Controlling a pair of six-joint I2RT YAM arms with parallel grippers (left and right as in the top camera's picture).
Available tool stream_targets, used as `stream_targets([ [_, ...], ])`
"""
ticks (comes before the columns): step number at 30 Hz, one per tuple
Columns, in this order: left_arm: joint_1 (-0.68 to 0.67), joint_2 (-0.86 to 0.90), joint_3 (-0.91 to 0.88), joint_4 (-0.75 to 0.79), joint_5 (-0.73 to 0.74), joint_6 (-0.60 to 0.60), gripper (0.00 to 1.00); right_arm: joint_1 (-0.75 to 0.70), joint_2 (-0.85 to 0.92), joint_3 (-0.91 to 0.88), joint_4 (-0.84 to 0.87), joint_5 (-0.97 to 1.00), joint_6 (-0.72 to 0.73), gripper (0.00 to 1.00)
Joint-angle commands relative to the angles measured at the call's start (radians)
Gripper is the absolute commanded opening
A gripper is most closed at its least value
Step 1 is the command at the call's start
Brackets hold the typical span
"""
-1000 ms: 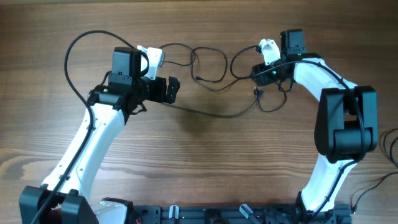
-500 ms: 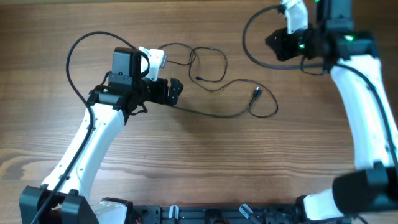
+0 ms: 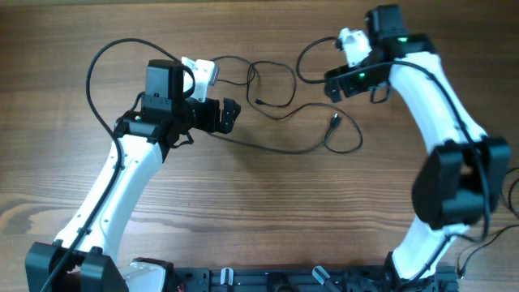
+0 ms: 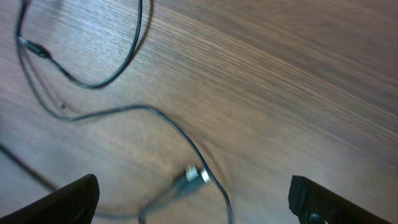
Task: Untangle cables
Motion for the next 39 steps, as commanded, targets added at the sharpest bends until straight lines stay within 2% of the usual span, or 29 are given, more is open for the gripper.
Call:
stream_targets([
  [1,0.004,0.007,-0.005,0.003,-0.014,-0.010,1.00,0.023,0.080,-0.009,0.060,0.015,0.041,0.98],
  [4,0.004,0.007,-0.005,0.003,-0.014,-0.010,1.00,0.024,0.119,-0.009,0.088,0.019,0.035,0.92],
  [9,0.004,0.007,-0.005,0.003,-0.013,-0.010,1.00,0.023,0.160,-0.013,0.085,0.019,-0.015,0.73],
  [18,0.004,0.007,-0.005,0.000,-0.014,-0.010,1.00,0.017,0.166,-0.077,0.087,0.020,-0.008,0.63],
  [29,0.004,0.007,-0.005,-0.020,-0.013,-0.009,1.00,0.009,0.166,-0.127,0.085,0.038,-0.019,0.60],
  [30,0.004,0.007,-0.005,-0.023,-0.013,-0.009,1.00,0.009,0.166,-0.134,0.089,0.038,-0.023,0.56],
  [31,0.004,0.007,-0.005,-0.024,-0.013,-0.010,1.00,0.009,0.166,-0.136,0.090,0.038,-0.021,0.34],
  [32,0.004,0.007,-0.005,-0.023,-0.013,-0.010,1.00,0.009,0.166,-0.136,0.094,0.038,-0.004,0.04],
  [36,0.004,0.007,-0.005,-0.023,-0.013,-0.010,1.00,0.009,0.140,-0.113,0.108,-0.020,0.075,0.04],
  [39,0.004,0.007,-0.005,-0.025,-0.013,-0.010,1.00,0.009,0.051,-0.022,0.039,-0.019,0.106,0.04],
])
